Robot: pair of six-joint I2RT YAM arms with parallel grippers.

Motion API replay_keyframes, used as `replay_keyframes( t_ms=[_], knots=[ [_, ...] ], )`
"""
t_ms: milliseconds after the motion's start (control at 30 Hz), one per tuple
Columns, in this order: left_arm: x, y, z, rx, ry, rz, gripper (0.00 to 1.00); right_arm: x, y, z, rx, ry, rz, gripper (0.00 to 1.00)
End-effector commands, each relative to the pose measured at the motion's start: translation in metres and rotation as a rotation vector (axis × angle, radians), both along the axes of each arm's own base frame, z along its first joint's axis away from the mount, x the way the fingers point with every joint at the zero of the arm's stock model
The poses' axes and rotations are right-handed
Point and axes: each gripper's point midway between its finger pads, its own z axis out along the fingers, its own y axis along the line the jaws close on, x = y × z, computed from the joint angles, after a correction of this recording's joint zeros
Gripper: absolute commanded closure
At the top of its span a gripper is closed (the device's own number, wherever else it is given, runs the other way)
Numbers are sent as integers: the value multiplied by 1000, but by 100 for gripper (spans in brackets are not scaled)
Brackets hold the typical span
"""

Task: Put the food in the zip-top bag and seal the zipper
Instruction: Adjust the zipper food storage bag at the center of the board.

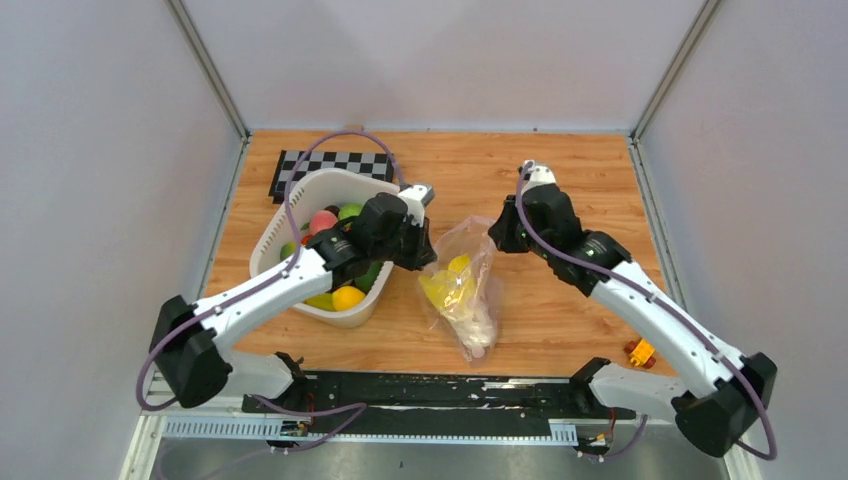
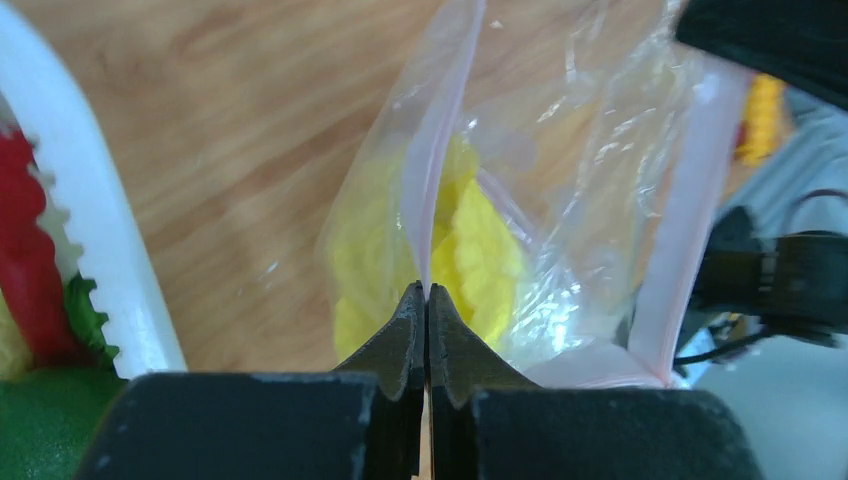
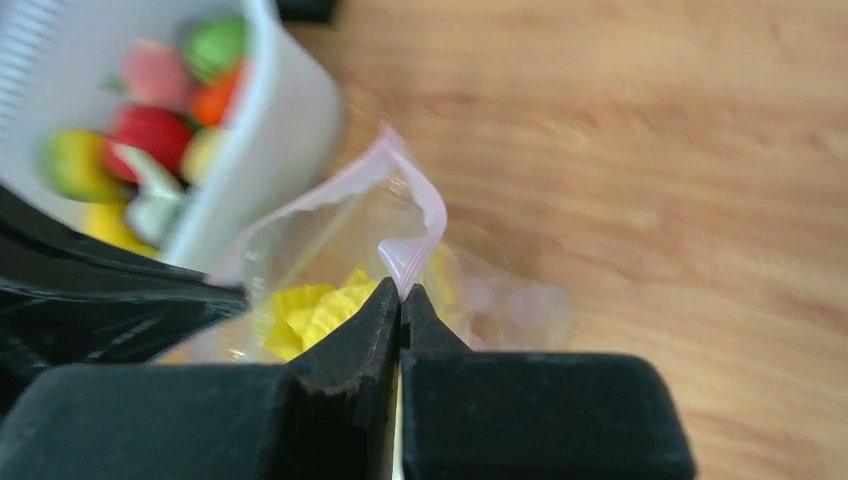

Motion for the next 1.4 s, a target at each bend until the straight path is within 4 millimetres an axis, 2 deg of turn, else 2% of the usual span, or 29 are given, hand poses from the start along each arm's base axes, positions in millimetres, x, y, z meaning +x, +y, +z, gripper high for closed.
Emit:
replay_keyframes(
  t_ms=[0, 67, 167, 267, 333, 367, 433, 500, 533, 600, 700, 767, 833, 933, 967, 1033, 1100, 1133, 1167, 1233, 1267, 1300, 1367],
  knots=[
    [8, -1, 23, -48, -47, 14, 100, -12, -2, 9, 16, 19, 68, 100],
    [1, 0, 56, -127, -95, -3, 100, -31, 10, 47, 138, -64, 175, 100],
    [-14, 14, 106, -230, -179, -4, 100, -66, 16, 101, 315, -235, 318, 100],
    [-33, 37, 144, -326, -251, 16, 100, -92, 11, 126, 395, -329, 387, 100],
    [-45, 44, 159, -378, -268, 2, 100, -96, 10, 127, 385, -340, 404, 99],
    [-48, 46, 160, -394, -270, 1, 100, -90, 8, 122, 368, -327, 374, 99],
    [-45, 46, 146, -373, -250, 17, 100, -71, -2, 97, 319, -229, 239, 100],
    [-47, 36, 131, -342, -207, -27, 100, -63, 0, 91, 328, -205, 203, 100],
    [-50, 28, 127, -345, -183, -71, 100, -65, 7, 94, 358, -213, 244, 100],
    [-66, 14, 134, -377, -177, -164, 100, -80, 25, 109, 433, -243, 374, 100],
    [-67, 18, 140, -354, -206, -147, 100, -100, 37, 128, 504, -282, 515, 100],
    [-57, 24, 134, -307, -219, -93, 100, -93, 32, 122, 473, -269, 464, 100],
    [-51, 25, 127, -276, -201, -57, 100, -69, 17, 100, 399, -206, 290, 100],
    [-51, 19, 136, -297, -197, -75, 100, -53, 1, 73, 309, -143, 161, 100],
    [-50, 20, 138, -293, -196, -70, 100, -52, -2, 72, 304, -135, 140, 100],
    [-48, 21, 139, -290, -198, -57, 100, -59, 3, 83, 334, -165, 190, 100],
    [-42, 23, 128, -262, -198, -28, 100, -71, 9, 97, 377, -209, 263, 100],
    [-37, 24, 117, -234, -194, -7, 100, -68, 6, 96, 371, -207, 240, 100],
    [-30, 24, 102, -202, -185, 16, 100, -63, 1, 86, 342, -188, 197, 100],
    [-17, 22, 69, -157, -134, 55, 100, -40, -19, 52, 234, -125, 30, 100],
    [-16, 20, 60, -154, -105, 49, 100, -34, -27, 35, 176, -77, -26, 100],
    [-20, 15, 61, -169, -96, 19, 100, -36, -28, 27, 137, -35, -22, 100],
    [-24, 11, 70, -220, -103, -3, 100, -46, -12, 39, 155, -46, 104, 100]
  ],
)
